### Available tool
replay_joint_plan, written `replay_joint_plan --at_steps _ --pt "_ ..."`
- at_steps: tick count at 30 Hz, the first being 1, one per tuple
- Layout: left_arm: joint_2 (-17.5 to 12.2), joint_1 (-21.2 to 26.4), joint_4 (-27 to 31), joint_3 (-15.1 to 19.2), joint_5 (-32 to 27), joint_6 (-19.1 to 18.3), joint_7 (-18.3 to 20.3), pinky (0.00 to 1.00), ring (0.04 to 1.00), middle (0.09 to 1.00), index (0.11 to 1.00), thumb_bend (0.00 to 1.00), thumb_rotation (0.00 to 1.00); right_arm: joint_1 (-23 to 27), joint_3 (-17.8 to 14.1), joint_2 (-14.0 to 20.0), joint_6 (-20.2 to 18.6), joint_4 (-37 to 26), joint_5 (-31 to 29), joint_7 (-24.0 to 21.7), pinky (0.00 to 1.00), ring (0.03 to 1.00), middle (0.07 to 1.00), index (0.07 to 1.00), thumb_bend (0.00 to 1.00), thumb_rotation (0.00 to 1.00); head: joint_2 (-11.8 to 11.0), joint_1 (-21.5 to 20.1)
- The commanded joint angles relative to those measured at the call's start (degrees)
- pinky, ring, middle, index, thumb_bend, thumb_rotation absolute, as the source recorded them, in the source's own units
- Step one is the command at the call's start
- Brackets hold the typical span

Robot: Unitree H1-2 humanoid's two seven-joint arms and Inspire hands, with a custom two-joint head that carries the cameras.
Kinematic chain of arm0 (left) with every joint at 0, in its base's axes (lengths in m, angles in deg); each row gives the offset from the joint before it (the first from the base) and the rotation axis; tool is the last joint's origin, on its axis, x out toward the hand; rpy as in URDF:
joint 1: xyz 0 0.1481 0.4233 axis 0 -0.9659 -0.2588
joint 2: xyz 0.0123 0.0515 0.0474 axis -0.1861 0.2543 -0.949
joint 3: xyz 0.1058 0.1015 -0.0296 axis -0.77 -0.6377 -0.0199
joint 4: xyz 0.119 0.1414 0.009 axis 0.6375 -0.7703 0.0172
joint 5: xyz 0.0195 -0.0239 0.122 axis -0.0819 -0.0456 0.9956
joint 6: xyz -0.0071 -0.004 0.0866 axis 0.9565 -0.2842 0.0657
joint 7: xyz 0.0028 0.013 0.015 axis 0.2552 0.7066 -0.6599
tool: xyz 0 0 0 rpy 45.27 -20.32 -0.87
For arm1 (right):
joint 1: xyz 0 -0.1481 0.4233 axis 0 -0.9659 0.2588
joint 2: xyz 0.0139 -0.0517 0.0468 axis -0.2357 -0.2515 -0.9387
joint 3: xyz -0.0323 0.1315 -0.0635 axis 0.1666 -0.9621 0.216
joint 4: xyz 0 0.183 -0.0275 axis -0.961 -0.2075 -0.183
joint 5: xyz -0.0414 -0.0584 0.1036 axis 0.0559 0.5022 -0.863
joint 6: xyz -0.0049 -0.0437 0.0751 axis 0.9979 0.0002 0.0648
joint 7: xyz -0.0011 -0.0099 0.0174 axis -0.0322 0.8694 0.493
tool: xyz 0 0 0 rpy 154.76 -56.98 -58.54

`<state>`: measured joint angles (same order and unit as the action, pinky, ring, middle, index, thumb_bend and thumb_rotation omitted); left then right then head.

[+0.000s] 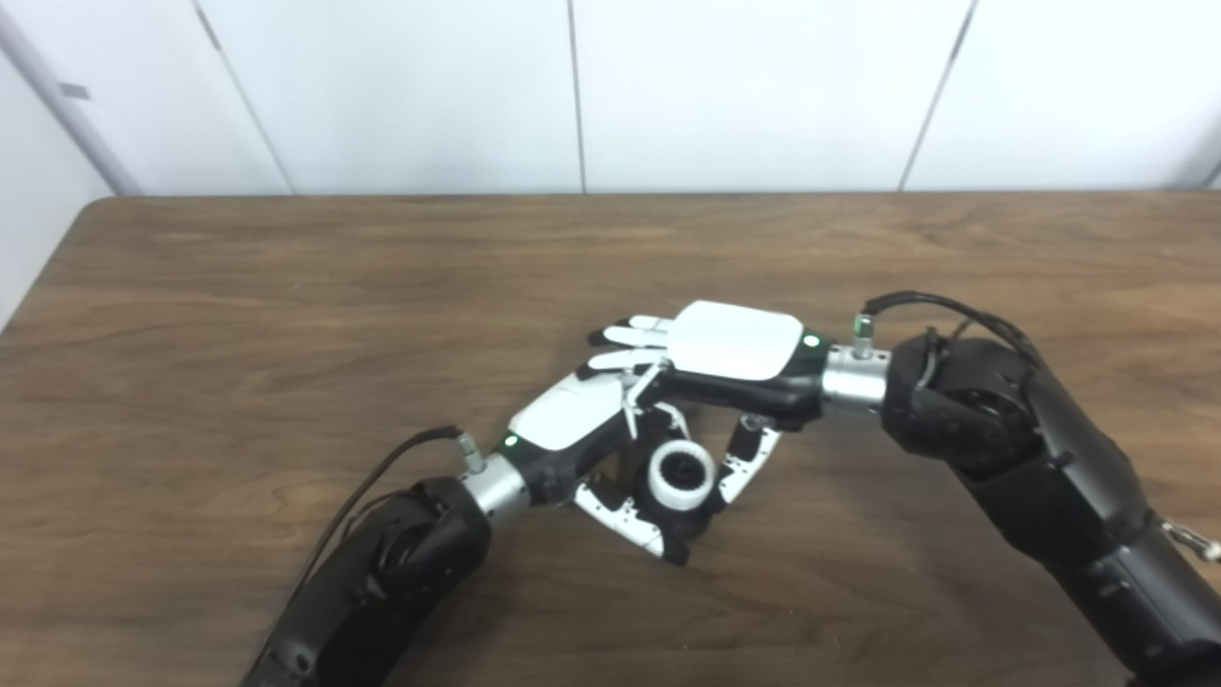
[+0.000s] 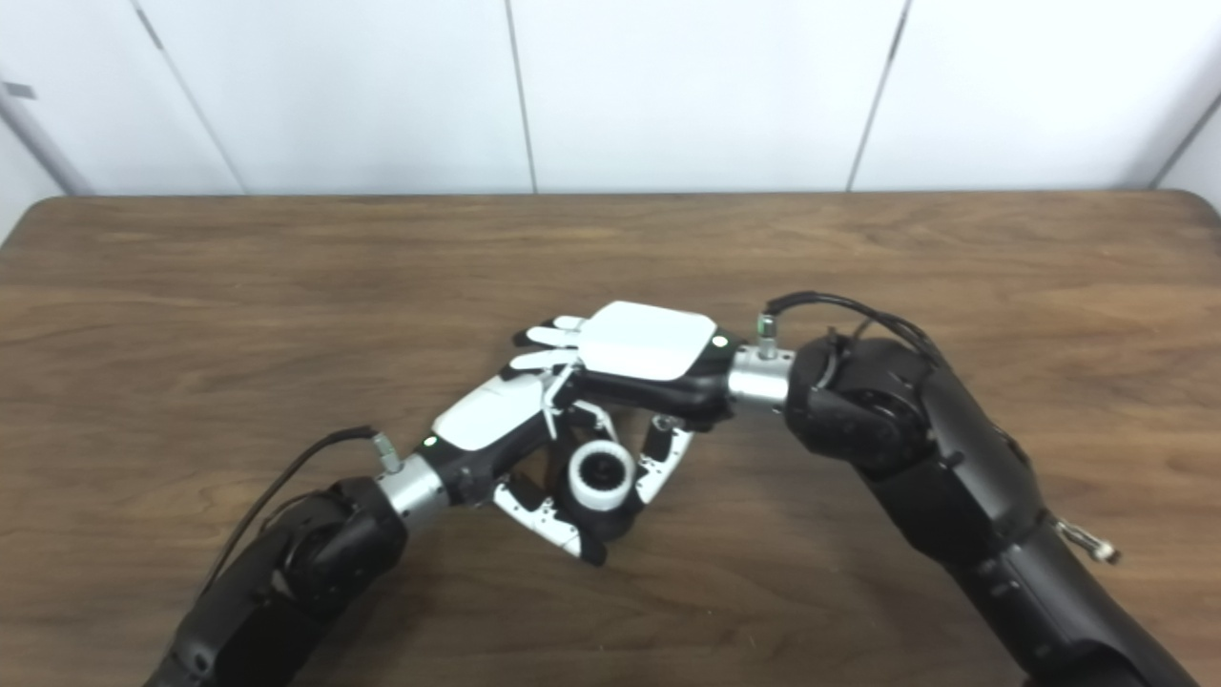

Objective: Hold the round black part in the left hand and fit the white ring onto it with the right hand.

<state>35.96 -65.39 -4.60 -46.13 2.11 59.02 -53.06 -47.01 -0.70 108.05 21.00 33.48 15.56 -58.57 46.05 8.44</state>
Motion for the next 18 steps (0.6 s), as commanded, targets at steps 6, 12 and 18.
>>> replay_joint_plan --at_steps 6,12,18 --pt "0.5 0.9 0.5 -1.2 3.4 -0.6 0.9 1.0 1.0 0.916 0.48 0.52 0.06 1.1 -0.2 0.3 0.1 -1.7 -2.0 -0.1 1.0 1.0 0.962 0.609 1.0 0.27 -0.2 0.3" --pt "0.2 1.0 0.5 -0.9 3.1 -0.5 1.2 1.0 1.0 0.915 0.48 0.52 0.06 1.3 -0.1 0.4 0.0 -1.8 -2.2 -0.6 1.0 1.0 0.981 0.615 1.0 0.24 -0.2 0.1" --pt "0.1 0.9 -1.6 0.2 0.9 2.0 -0.4 1.0 1.0 0.902 0.48 0.52 0.06 1.1 -0.4 0.8 0.4 -1.7 -2.5 -0.7 1.0 1.0 0.98 0.619 1.0 0.17 -0.1 -0.1"
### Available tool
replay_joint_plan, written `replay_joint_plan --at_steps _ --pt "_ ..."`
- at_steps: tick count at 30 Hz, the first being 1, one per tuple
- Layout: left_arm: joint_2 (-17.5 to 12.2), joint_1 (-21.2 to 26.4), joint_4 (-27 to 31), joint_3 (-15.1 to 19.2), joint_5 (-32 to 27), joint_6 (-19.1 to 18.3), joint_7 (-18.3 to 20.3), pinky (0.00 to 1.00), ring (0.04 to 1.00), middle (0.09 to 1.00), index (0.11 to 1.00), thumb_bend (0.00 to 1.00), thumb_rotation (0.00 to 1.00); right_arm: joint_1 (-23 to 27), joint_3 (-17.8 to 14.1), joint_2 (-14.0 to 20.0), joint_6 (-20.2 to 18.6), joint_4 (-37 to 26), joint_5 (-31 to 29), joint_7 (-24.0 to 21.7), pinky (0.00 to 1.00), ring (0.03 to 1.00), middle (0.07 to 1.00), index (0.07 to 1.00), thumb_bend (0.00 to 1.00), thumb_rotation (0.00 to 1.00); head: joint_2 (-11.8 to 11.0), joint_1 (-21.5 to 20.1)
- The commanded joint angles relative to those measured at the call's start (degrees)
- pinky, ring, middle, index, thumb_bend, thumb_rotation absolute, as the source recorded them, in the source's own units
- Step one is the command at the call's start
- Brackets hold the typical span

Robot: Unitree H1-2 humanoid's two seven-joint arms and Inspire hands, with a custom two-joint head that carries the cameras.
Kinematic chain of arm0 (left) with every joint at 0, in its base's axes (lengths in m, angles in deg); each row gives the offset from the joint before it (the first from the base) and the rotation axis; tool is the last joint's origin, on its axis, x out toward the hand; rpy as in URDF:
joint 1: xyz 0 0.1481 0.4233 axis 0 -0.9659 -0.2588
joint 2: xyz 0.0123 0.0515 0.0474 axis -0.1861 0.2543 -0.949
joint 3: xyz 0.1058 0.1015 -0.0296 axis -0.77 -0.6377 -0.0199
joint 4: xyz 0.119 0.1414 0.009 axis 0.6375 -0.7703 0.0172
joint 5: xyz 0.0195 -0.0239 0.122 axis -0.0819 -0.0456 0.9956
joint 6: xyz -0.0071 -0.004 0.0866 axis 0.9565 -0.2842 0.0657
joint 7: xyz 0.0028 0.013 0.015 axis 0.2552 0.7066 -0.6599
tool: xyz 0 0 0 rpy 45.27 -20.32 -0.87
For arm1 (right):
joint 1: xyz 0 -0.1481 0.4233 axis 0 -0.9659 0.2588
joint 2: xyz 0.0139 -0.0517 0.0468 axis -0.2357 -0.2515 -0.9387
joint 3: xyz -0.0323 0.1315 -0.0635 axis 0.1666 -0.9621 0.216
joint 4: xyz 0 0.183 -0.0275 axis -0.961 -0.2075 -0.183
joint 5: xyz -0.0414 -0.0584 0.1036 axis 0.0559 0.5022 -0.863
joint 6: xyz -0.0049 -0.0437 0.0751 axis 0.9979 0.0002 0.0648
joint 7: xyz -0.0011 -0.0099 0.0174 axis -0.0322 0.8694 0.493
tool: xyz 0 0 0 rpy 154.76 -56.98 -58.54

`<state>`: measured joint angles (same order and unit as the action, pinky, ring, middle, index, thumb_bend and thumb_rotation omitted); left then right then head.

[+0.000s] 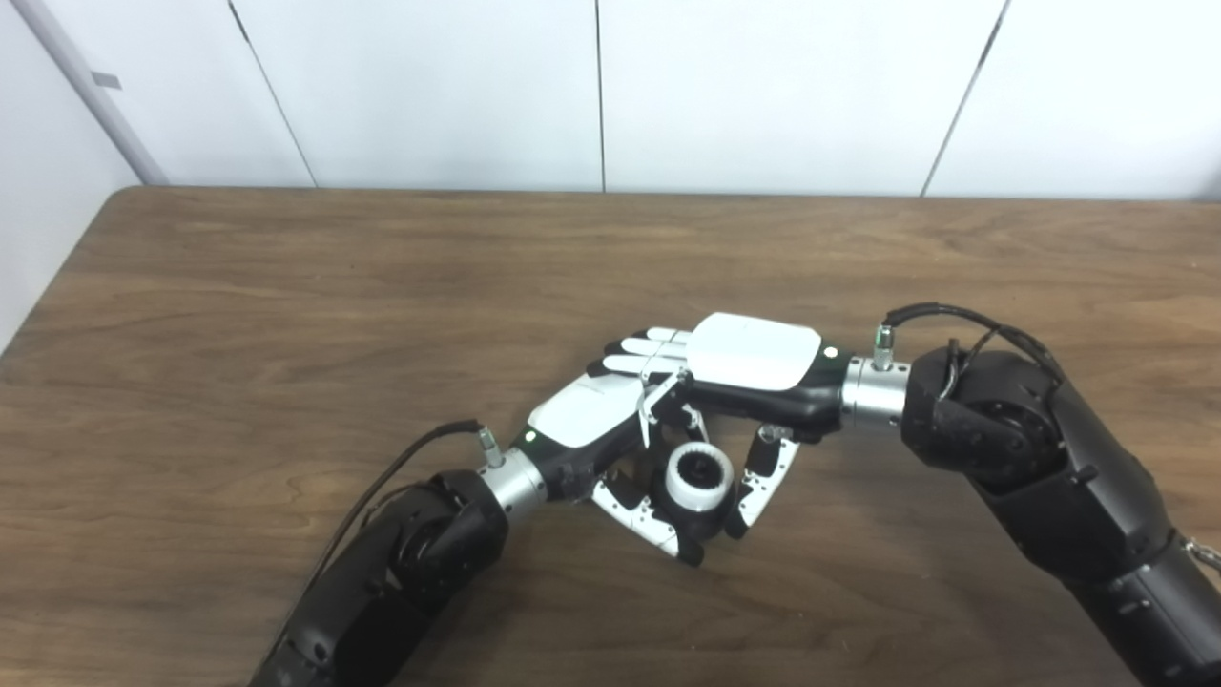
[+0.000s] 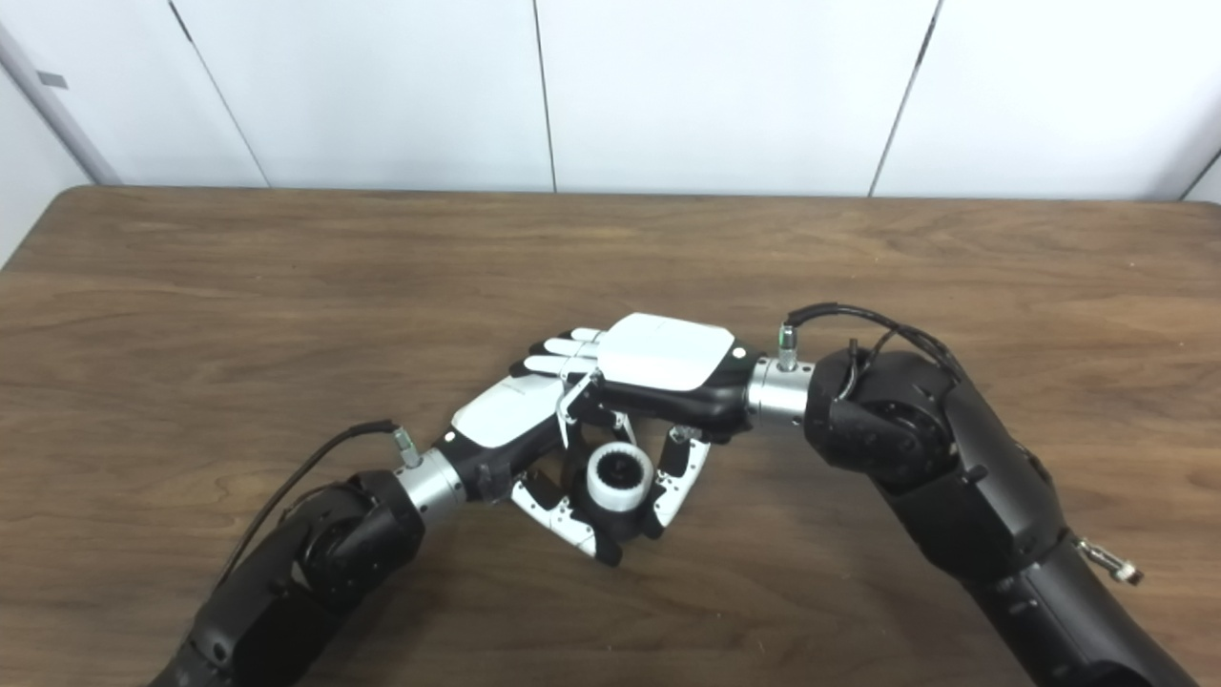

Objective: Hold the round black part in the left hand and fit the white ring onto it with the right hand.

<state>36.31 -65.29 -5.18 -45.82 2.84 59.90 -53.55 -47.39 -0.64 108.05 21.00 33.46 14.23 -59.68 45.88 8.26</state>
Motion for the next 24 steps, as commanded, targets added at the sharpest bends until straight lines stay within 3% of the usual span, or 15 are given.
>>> replay_joint_plan --at_steps 1,10,16,17,18,20,24 --pt "-0.3 0.9 -1.5 0.0 -0.1 1.7 -0.3 1.0 1.0 0.901 0.48 0.52 0.06 1.6 -0.6 1.0 0.4 -1.9 -1.1 0.3 1.0 1.0 0.98 0.618 1.0 0.17 0.1 -0.1" --pt "-1.9 1.9 -5.4 0.2 3.3 5.0 -3.0 1.0 1.0 0.873 0.481 0.53 0.06 2.9 -2.5 2.3 -2.5 -4.7 -4.6 -1.5 1.0 1.0 0.991 0.609 1.0 0.12 0.5 -1.0" --pt "-3.2 2.4 -6.7 0.1 6.3 4.1 -2.8 1.0 1.0 0.899 0.489 0.52 0.07 4.0 -3.8 3.3 -4.7 -6.0 -5.9 -3.0 1.0 1.0 0.987 0.611 1.0 0.12 0.5 -1.7" --pt "-3.4 2.4 -6.9 0.1 6.6 4.0 -2.8 1.0 1.0 0.908 0.548 0.76 0.14 4.0 -4.0 3.6 -4.9 -6.3 -6.1 -3.1 1.0 1.0 0.988 0.614 1.0 0.12 0.5 -1.7" --pt "-3.5 2.4 -7.0 0.1 6.7 4.0 -2.9 1.0 1.0 0.92 0.599 0.9 0.18 4.1 -4.0 3.7 -5.1 -6.4 -6.2 -3.1 1.0 1.0 0.988 0.617 1.0 0.12 0.5 -1.7" --pt "-4.2 2.6 -6.8 -0.1 7.0 3.2 -1.4 1.0 1.0 0.95 0.67 0.98 0.23 4.0 -4.4 3.9 -4.9 -6.4 -6.5 -2.6 1.0 1.0 0.988 0.622 1.0 0.11 0.5 -1.8" --pt "-4.8 2.8 -7.1 -0.4 7.1 2.6 -0.6 1.0 1.0 0.996 0.845 1.0 0.27 3.8 -4.8 3.9 -4.7 -6.3 -6.4 -2.1 1.0 1.0 0.997 0.652 1.0 0.11 0.3 -1.8"
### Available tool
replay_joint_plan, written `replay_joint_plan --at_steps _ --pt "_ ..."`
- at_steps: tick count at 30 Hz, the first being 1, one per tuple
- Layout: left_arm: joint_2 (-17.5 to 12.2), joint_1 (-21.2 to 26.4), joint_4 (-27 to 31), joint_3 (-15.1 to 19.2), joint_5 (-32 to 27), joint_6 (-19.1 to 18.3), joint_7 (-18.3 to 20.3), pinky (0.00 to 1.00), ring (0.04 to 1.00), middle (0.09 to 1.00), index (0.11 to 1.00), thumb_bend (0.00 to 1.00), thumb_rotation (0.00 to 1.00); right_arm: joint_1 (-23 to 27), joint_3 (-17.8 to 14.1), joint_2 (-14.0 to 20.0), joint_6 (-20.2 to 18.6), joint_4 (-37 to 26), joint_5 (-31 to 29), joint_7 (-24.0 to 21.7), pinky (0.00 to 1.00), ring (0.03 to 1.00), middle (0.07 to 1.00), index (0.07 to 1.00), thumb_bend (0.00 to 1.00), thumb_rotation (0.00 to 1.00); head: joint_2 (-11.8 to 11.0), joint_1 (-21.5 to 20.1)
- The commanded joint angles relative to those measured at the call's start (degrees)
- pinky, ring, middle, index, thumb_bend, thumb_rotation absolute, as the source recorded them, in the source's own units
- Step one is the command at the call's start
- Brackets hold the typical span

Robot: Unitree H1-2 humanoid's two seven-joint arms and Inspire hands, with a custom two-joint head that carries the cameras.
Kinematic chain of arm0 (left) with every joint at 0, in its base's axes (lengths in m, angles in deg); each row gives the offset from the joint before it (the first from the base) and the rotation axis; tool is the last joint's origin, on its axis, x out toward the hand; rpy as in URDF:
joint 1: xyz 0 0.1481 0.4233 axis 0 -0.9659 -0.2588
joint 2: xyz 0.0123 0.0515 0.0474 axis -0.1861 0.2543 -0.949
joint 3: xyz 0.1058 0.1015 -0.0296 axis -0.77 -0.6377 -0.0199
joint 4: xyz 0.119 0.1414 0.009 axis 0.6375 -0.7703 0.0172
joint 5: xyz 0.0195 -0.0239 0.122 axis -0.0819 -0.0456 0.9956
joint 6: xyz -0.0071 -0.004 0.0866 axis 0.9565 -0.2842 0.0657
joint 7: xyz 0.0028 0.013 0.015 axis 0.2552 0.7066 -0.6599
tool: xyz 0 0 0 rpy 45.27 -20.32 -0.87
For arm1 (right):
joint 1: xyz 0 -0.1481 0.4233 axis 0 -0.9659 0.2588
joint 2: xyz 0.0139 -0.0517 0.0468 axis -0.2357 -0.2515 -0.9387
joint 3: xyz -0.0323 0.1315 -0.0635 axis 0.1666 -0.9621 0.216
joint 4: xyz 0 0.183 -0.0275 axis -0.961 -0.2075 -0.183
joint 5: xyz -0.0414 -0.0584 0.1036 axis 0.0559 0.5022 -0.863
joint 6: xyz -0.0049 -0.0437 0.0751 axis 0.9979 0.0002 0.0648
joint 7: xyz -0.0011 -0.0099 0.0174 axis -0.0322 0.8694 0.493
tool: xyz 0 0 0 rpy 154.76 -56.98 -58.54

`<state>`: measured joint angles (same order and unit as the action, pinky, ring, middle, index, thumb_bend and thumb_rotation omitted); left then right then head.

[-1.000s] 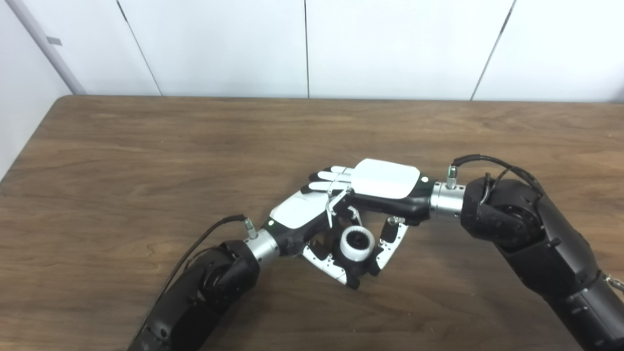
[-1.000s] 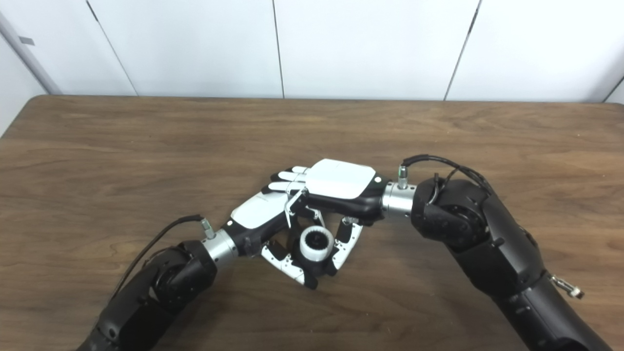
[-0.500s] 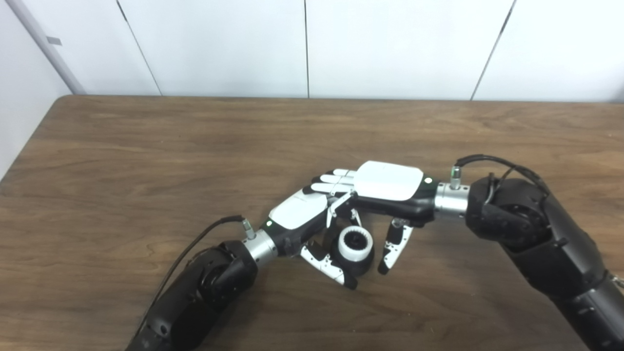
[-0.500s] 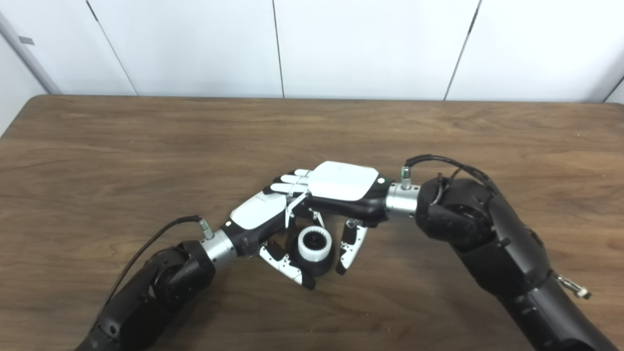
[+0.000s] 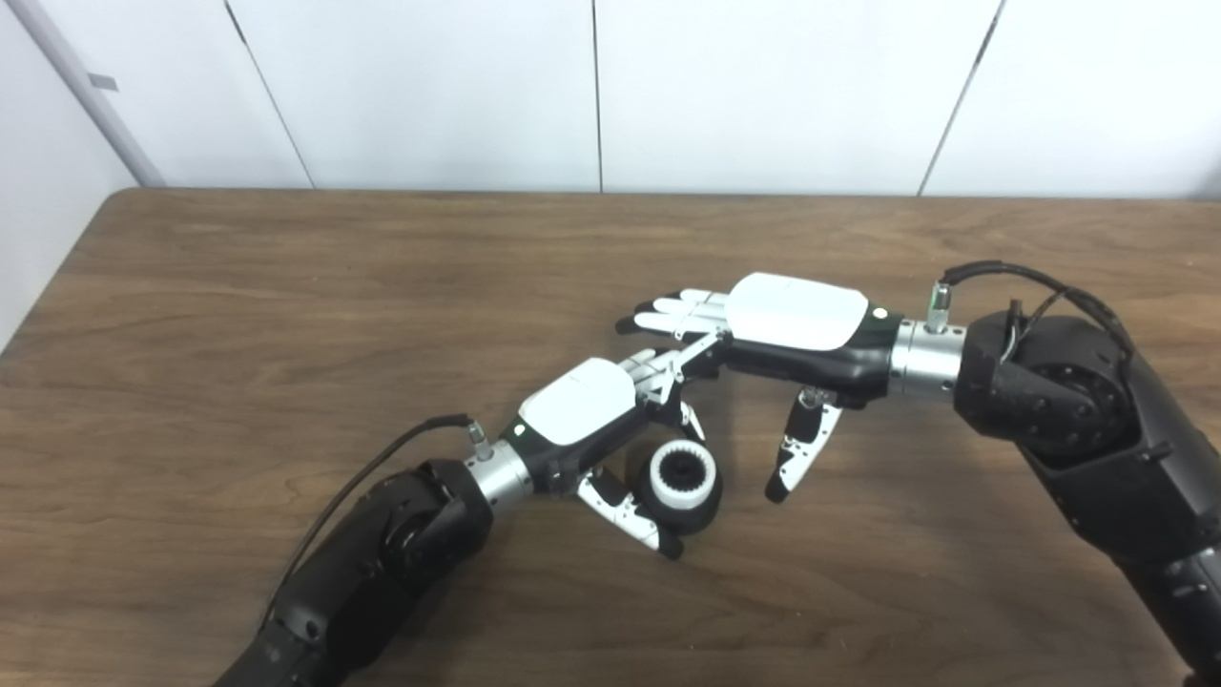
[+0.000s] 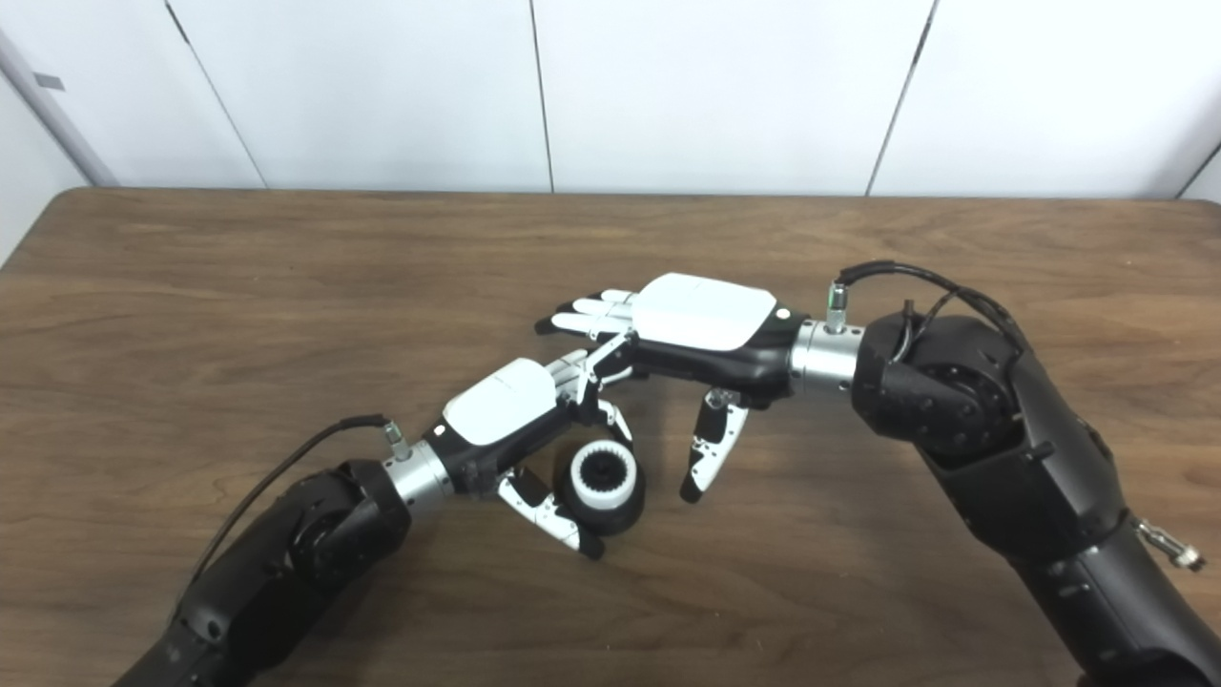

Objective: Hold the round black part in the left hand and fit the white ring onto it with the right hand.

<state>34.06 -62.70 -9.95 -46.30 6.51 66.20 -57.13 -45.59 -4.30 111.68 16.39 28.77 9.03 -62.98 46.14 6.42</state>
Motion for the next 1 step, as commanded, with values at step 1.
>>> replay_joint_plan --at_steps 1 --pt "-2.7 0.3 -2.2 0.1 3.2 -4.2 3.4 1.0 1.0 0.999 0.87 1.0 0.28 1.9 -1.4 0.3 0.0 -1.6 -1.0 1.5 1.0 1.0 0.998 0.657 1.0 0.11 0.0 -0.1"
